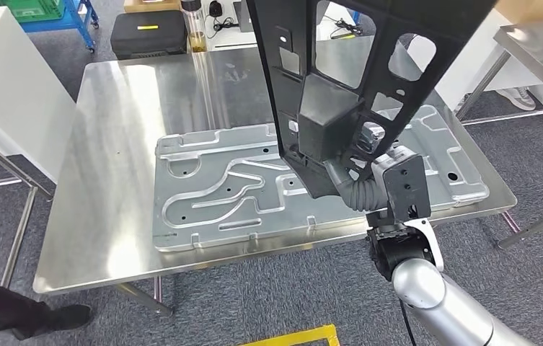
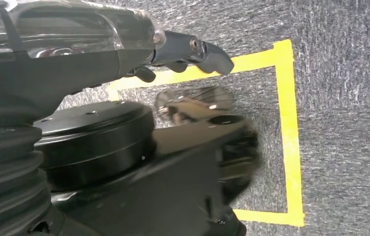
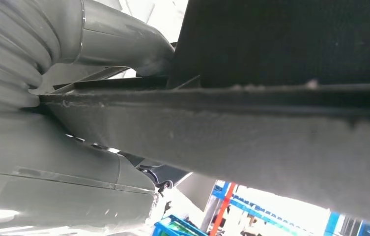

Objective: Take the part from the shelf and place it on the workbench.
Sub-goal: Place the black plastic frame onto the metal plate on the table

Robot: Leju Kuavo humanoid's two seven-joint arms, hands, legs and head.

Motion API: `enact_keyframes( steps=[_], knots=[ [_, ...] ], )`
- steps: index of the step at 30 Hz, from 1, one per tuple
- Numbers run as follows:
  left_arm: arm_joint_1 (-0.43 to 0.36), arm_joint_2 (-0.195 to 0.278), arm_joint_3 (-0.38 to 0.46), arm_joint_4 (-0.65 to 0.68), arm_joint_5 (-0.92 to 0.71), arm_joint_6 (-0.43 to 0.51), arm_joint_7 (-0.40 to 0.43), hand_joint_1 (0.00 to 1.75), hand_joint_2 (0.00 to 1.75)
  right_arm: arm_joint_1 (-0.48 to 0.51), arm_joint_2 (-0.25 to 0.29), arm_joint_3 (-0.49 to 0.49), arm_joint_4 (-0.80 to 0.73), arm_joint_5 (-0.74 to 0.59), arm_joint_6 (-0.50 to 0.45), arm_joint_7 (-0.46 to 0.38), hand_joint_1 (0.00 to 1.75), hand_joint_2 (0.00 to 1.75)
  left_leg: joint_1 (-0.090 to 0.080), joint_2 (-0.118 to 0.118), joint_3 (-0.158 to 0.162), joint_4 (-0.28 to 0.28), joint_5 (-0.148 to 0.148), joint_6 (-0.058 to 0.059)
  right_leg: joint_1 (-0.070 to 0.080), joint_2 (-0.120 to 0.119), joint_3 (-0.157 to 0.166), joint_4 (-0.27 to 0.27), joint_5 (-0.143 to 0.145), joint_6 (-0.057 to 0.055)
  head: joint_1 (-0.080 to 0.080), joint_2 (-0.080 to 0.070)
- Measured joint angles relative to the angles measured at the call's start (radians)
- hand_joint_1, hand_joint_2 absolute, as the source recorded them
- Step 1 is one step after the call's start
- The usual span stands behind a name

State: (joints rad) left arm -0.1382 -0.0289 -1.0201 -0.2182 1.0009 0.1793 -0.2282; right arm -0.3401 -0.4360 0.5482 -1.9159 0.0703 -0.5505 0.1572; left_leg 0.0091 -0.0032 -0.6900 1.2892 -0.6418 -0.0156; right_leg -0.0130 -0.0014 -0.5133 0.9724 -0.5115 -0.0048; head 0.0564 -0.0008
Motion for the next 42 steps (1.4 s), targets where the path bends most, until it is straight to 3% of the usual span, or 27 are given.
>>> enact_keyframes(
  steps=[1,3,5,8,10,11,13,14,15,16,18,19,20,21,23,25,27,28,29,34,42],
  knots=[
    [0.001,0.000,0.000,0.000,0.000,0.000,0.000,0.00,1.75,0.001,0.000,0.000,0.000,0.000,0.000,0.000,1.75,1.75,0.006,0.002,-0.010,-0.025,0.020,-0.006,-0.005,0.001,0.015,0.000,-0.012,0.006,-0.002,0.000],
    [0.002,0.001,0.000,0.000,0.000,0.000,0.000,0.00,1.75,0.001,0.000,0.000,0.000,-0.001,0.000,0.000,1.75,1.75,0.017,0.011,-0.002,-0.136,0.123,-0.019,-0.014,0.002,0.047,0.004,-0.039,0.022,-0.008,0.000],
    [0.004,0.001,0.000,0.000,0.001,-0.001,-0.001,0.00,1.75,0.001,0.000,0.000,0.000,-0.013,-0.006,0.001,1.75,1.75,0.021,0.018,0.007,-0.211,0.186,-0.012,-0.018,0.005,0.062,0.012,-0.065,0.040,-0.019,0.000],
    [0.005,0.002,0.000,0.000,0.002,-0.003,-0.006,0.00,1.75,0.009,-0.005,-0.012,-0.001,-0.055,-0.021,-0.003,1.75,1.75,0.016,0.015,0.010,-0.212,0.180,0.020,-0.022,0.004,0.073,0.006,-0.087,0.062,-0.021,0.000],
    [0.004,0.004,0.001,0.000,0.008,-0.002,-0.016,0.00,1.75,0.011,-0.016,-0.028,-0.006,-0.072,-0.024,-0.007,1.75,1.75,0.016,0.012,0.019,-0.214,0.170,0.035,-0.024,0.003,0.063,0.036,-0.107,0.069,-0.014,0.000],
    [0.004,0.005,0.001,0.000,0.013,-0.002,-0.022,0.00,1.75,0.011,-0.023,-0.038,-0.010,-0.075,-0.025,-0.007,1.75,1.75,0.015,0.011,0.026,-0.216,0.165,0.041,-0.024,0.002,0.038,0.085,-0.126,0.071,-0.008,0.000],
    [0.004,0.006,0.002,0.000,0.015,-0.003,-0.026,0.00,1.75,0.012,-0.036,-0.054,-0.016,-0.073,-0.026,0.005,1.75,1.75,0.009,0.011,0.041,-0.218,0.151,0.051,-0.021,0.002,-0.051,0.228,-0.171,0.069,0.008,0.000],
    [0.004,0.006,0.002,0.000,0.014,-0.004,-0.023,0.00,1.75,0.014,-0.041,-0.060,-0.018,-0.068,-0.026,0.016,1.75,1.75,0.006,0.011,0.050,-0.218,0.143,0.053,-0.019,0.002,-0.094,0.285,-0.178,0.066,0.015,0.000],
    [0.005,0.006,0.002,0.000,0.012,-0.004,-0.018,0.00,1.75,0.018,-0.045,-0.064,-0.020,-0.063,-0.024,0.028,1.75,1.75,0.002,0.009,0.061,-0.218,0.135,0.055,-0.016,0.002,-0.125,0.310,-0.165,0.062,0.020,0.000],
    [0.006,0.006,0.002,0.000,0.008,-0.004,-0.010,0.00,1.75,0.022,-0.048,-0.066,-0.022,-0.059,-0.021,0.040,1.75,1.75,-0.002,0.007,0.073,-0.218,0.127,0.056,-0.012,0.002,-0.137,0.297,-0.128,0.054,0.026,0.000],
    [0.006,0.002,0.002,0.000,-0.002,-0.006,0.003,0.00,1.75,0.025,-0.053,-0.068,-0.025,-0.066,-0.008,0.060,1.75,1.75,-0.008,0.002,0.099,-0.220,0.111,0.057,0.000,0.005,-0.122,0.196,-0.027,0.030,0.035,0.000],
    [0.005,-0.002,0.002,0.000,-0.012,-0.011,0.009,0.00,1.75,0.022,-0.053,-0.068,-0.025,-0.092,-0.002,0.079,1.75,1.75,-0.011,0.001,0.108,-0.222,0.105,0.057,0.006,0.006,-0.109,0.149,0.010,0.017,0.035,0.000],
    [0.001,-0.008,0.001,0.000,-0.027,-0.019,0.015,0.00,1.75,0.013,-0.047,-0.067,-0.022,-0.147,0.003,0.104,1.75,1.75,-0.010,0.001,0.113,-0.225,0.101,0.054,0.012,0.006,-0.098,0.113,0.028,0.006,0.034,0.000],
    [-0.004,-0.015,-0.001,0.000,-0.045,-0.027,0.026,0.00,1.75,-0.003,-0.033,-0.066,-0.011,-0.240,0.006,0.127,1.75,1.75,-0.011,0.003,0.112,-0.227,0.098,0.052,0.016,0.005,-0.088,0.092,0.029,0.001,0.034,0.000],
    [-0.023,-0.032,-0.008,-0.002,-0.075,-0.037,0.055,0.00,1.75,-0.058,0.020,-0.051,0.048,-0.562,0.012,0.108,1.75,1.75,-0.011,0.012,0.107,-0.227,0.095,0.051,0.017,0.003,-0.078,0.065,0.018,0.026,0.039,0.000],
    [-0.047,-0.049,-0.013,-0.005,-0.089,-0.035,0.077,0.00,1.75,-0.116,0.081,-0.017,0.145,-1.027,0.026,-0.019,1.75,1.75,-0.013,0.022,0.107,-0.229,0.096,0.053,0.016,0.005,-0.076,0.054,0.014,0.046,0.035,0.000],
    [-0.067,-0.060,-0.017,-0.006,-0.095,-0.034,0.083,0.00,1.75,-0.148,0.128,0.018,0.226,-1.442,0.034,-0.131,1.75,1.75,-0.013,0.024,0.112,-0.234,0.098,0.050,0.016,0.006,-0.076,0.053,0.015,0.040,0.024,0.000],
    [-0.071,-0.063,-0.020,-0.006,-0.096,-0.034,0.084,0.00,1.75,-0.155,0.146,0.031,0.258,-1.548,0.034,-0.162,1.75,1.75,-0.013,0.023,0.113,-0.236,0.099,0.049,0.016,0.005,-0.076,0.053,0.015,0.040,0.022,0.000],
    [-0.073,-0.065,-0.023,-0.006,-0.097,-0.034,0.084,0.00,1.75,-0.156,0.162,0.044,0.287,-1.595,0.033,-0.184,1.75,1.75,-0.013,0.022,0.114,-0.238,0.100,0.047,0.016,0.004,-0.075,0.053,0.014,0.039,0.020,0.000],
    [-0.073,-0.067,-0.030,-0.006,-0.098,-0.033,0.082,0.00,1.75,-0.147,0.209,0.072,0.385,-1.587,0.041,-0.276,1.75,1.75,-0.012,0.019,0.116,-0.243,0.101,0.044,0.016,0.003,-0.075,0.052,0.012,0.035,0.014,0.000],
    [-0.072,-0.073,-0.031,-0.006,-0.098,-0.032,0.077,0.00,1.75,-0.080,0.269,0.080,0.472,-1.589,0.075,-0.301,1.75,1.75,-0.013,0.014,0.116,-0.243,0.101,0.043,0.015,0.002,-0.074,0.051,0.011,0.034,0.012,0.000]
  ],
)
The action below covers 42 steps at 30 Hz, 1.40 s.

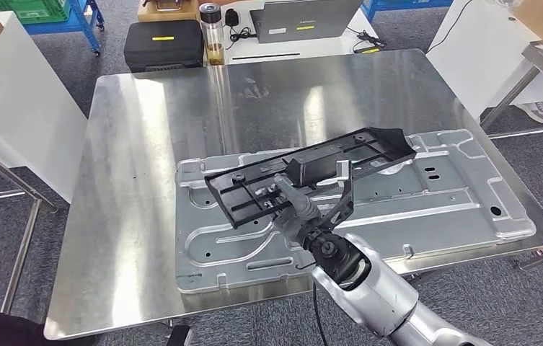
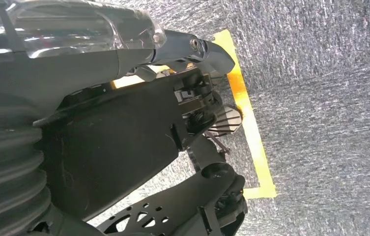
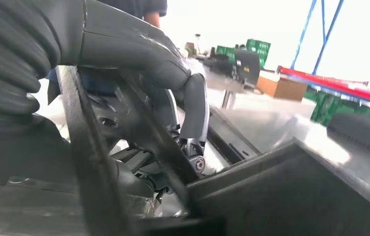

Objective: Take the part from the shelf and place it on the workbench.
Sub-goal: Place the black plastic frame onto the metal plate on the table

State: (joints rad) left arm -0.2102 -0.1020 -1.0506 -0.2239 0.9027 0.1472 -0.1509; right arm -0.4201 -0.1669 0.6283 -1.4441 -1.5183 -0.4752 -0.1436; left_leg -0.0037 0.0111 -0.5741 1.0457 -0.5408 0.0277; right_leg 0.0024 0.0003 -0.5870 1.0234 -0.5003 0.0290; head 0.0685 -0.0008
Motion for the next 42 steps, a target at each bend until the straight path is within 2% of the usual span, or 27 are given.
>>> enact_keyframes(
  steps=[5,15,19,23,25,29,32,34,40,42],
  knots=[
    [0.000,-0.005,0.000,0.000,-0.006,0.001,-0.007,0.00,1.75,-0.010,0.024,0.015,0.047,0.000,-0.010,-0.049,1.75,1.75,-0.001,-0.001,0.000,0.000,0.000,0.000,-0.001,0.000,0.001,-0.002,0.000,0.000,0.000,0.000],
    [0.001,-0.007,0.000,0.000,-0.009,0.005,-0.009,0.00,1.75,-0.035,0.039,0.038,0.086,0.000,-0.018,-0.058,1.75,1.75,-0.001,-0.005,0.000,0.000,0.001,0.000,-0.001,-0.001,0.004,-0.005,0.001,0.000,0.000,0.000],
    [0.001,-0.006,-0.006,0.000,-0.046,0.040,-0.054,0.00,1.75,-0.050,0.040,0.049,0.100,0.001,-0.043,-0.088,1.75,1.75,-0.001,-0.006,0.000,0.000,0.001,0.000,-0.001,-0.002,0.004,-0.006,0.001,0.000,0.001,0.000],
    [0.001,-0.006,-0.017,0.000,-0.085,0.112,-0.144,0.00,1.75,-0.081,0.038,0.061,0.101,0.021,-0.108,-0.114,0.00,0.00,-0.001,-0.006,0.000,0.000,0.001,0.001,-0.001,-0.002,0.004,-0.006,0.001,0.001,0.001,0.000],
    [0.000,-0.006,-0.017,0.000,-0.085,0.129,-0.147,0.00,1.75,-0.097,0.036,0.071,0.100,0.050,-0.136,-0.116,0.00,0.00,-0.001,-0.006,0.000,0.000,0.001,0.001,-0.001,-0.002,0.004,-0.006,0.001,0.000,0.001,0.000],
    [-0.001,-0.008,-0.018,0.000,-0.084,0.154,-0.137,0.00,0.00,-0.137,0.036,0.105,0.099,0.141,-0.186,-0.099,0.00,0.00,-0.001,-0.005,0.000,0.000,0.001,0.001,-0.001,-0.001,0.005,-0.006,0.002,0.000,0.001,0.000],
    [-0.003,-0.010,-0.018,0.000,-0.083,0.130,-0.131,0.00,0.00,-0.173,0.037,0.144,0.101,0.249,-0.201,-0.032,0.00,0.00,-0.001,-0.005,0.000,0.000,0.001,0.001,-0.001,-0.001,0.005,-0.007,0.002,0.000,0.000,0.000],
    [-0.003,-0.014,-0.018,0.000,-0.088,0.109,-0.127,0.00,0.00,-0.198,0.040,0.174,0.107,0.375,-0.202,0.042,0.00,0.00,-0.001,-0.004,0.000,0.000,0.001,0.001,-0.001,-0.001,0.005,-0.007,0.002,0.000,0.001,0.000],
    [-0.006,-0.023,-0.018,0.000,-0.095,0.050,-0.131,0.00,0.00,-0.318,0.048,0.290,0.130,1.024,-0.170,0.393,0.00,0.00,-0.001,0.000,0.000,0.000,0.001,0.001,-0.001,-0.001,0.005,-0.007,0.002,0.001,0.000,0.000],
    [-0.007,-0.025,-0.018,0.000,-0.095,0.039,-0.135,0.00,0.00,-0.353,0.048,0.320,0.136,1.145,-0.140,0.462,0.00,0.00,-0.001,0.000,0.001,0.000,0.001,0.001,-0.001,-0.001,0.005,-0.007,0.002,0.001,0.000,0.000]
  ],
)
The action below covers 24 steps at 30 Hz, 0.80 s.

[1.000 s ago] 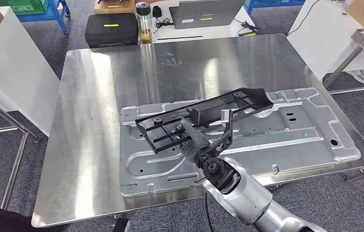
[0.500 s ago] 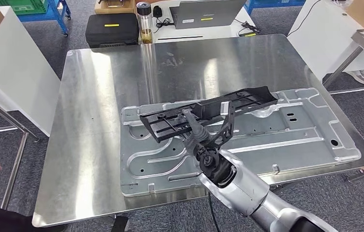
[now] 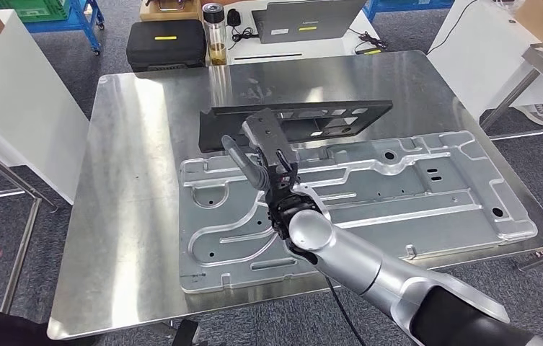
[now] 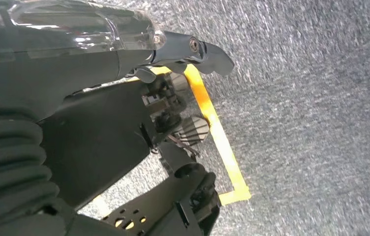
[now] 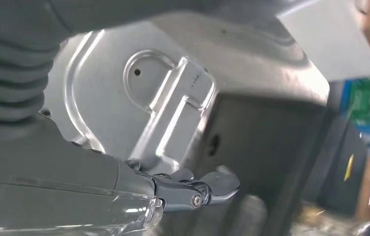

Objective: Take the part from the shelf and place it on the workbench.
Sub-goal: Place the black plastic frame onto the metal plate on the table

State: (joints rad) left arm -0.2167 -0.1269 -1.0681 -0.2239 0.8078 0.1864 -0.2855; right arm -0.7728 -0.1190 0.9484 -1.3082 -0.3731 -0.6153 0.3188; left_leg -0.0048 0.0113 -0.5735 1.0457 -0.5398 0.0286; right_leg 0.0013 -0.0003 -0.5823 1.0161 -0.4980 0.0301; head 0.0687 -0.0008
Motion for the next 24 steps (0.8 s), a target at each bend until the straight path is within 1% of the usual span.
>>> enact_keyframes(
  steps=[2,6,24],
  knots=[
    [0.000,-0.001,0.000,0.000,0.000,-0.006,-0.002,0.00,0.00,-0.021,0.000,0.023,0.005,0.044,0.027,0.028,0.00,0.00,0.000,0.000,0.000,0.000,0.000,0.000,0.000,0.000,0.000,0.000,0.000,0.000,0.000,0.000],
    [0.000,-0.001,0.000,0.000,0.002,-0.017,-0.002,0.00,0.00,-0.041,0.002,0.051,0.014,0.069,0.070,0.043,0.00,0.00,0.000,-0.002,0.000,0.000,0.000,0.000,0.000,0.000,0.001,0.000,0.000,0.000,0.000,0.000],
    [0.000,0.000,0.000,0.000,0.003,-0.019,-0.002,0.00,0.00,-0.065,0.003,0.116,0.035,0.072,0.076,0.046,0.00,0.00,0.000,-0.010,0.000,0.000,0.000,0.000,0.000,-0.002,0.002,-0.002,0.000,0.000,0.001,0.000]
  ],
)
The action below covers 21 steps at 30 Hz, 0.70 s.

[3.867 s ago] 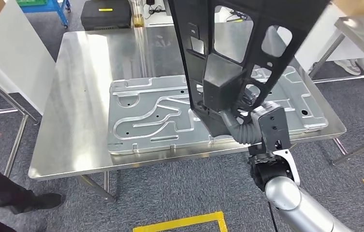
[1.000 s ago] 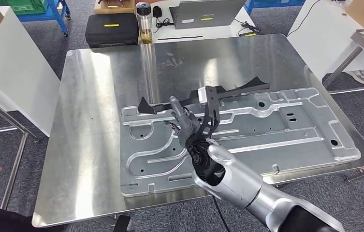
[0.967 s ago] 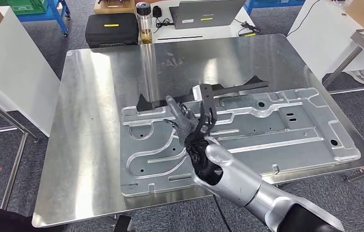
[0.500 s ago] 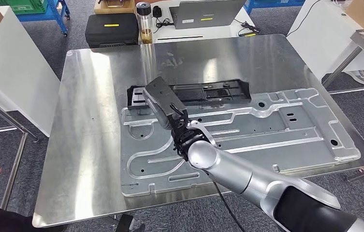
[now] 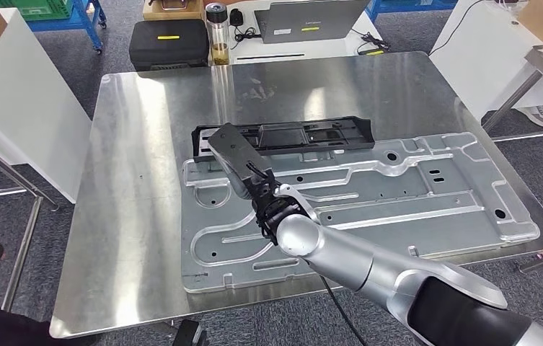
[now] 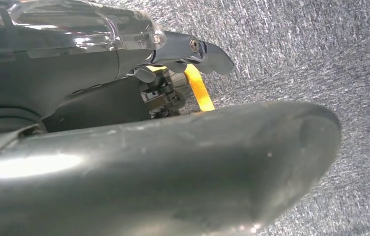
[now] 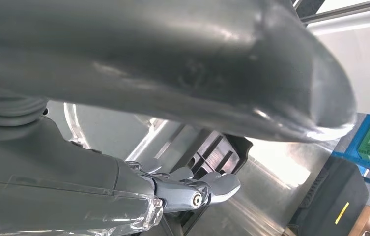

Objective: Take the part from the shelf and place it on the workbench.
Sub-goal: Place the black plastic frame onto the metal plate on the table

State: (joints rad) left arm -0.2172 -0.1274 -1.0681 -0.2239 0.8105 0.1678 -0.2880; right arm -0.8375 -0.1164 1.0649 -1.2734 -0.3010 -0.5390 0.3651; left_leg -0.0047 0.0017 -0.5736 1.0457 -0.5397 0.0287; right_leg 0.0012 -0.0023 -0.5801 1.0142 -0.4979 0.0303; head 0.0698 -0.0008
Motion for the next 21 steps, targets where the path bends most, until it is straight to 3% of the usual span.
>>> enact_keyframes(
  steps=[10,14,18,21],
  knots=[
    [0.000,0.000,0.000,0.000,0.000,-0.002,0.000,0.00,0.00,0.000,0.000,0.008,0.000,0.005,0.006,0.003,0.00,0.00,0.000,0.000,0.000,0.000,0.000,0.000,0.000,0.000,0.000,-0.001,0.000,0.000,0.000,0.000],
    [0.000,0.000,0.000,0.000,0.004,-0.010,-0.002,0.00,0.00,-0.008,-0.010,0.007,-0.003,0.069,0.039,0.058,0.00,0.00,0.000,-0.003,0.000,0.000,0.000,0.000,0.000,-0.001,0.000,-0.001,0.000,0.000,0.000,0.000],
    [0.003,0.003,0.000,0.000,0.017,-0.010,-0.007,0.00,0.00,-0.015,-0.054,-0.010,-0.028,0.117,0.040,0.111,0.00,0.00,0.000,-0.010,0.001,0.000,0.001,0.001,0.000,-0.006,0.002,-0.002,0.000,0.000,0.000,0.000],
    [0.008,0.008,0.001,0.001,0.045,0.002,0.017,0.00,0.00,0.007,-0.102,-0.048,-0.082,0.152,-0.022,0.089,0.00,0.00,-0.002,-0.028,0.005,0.002,0.006,0.009,-0.003,-0.010,0.009,-0.012,0.007,0.011,-0.002,0.000]
  ],
)
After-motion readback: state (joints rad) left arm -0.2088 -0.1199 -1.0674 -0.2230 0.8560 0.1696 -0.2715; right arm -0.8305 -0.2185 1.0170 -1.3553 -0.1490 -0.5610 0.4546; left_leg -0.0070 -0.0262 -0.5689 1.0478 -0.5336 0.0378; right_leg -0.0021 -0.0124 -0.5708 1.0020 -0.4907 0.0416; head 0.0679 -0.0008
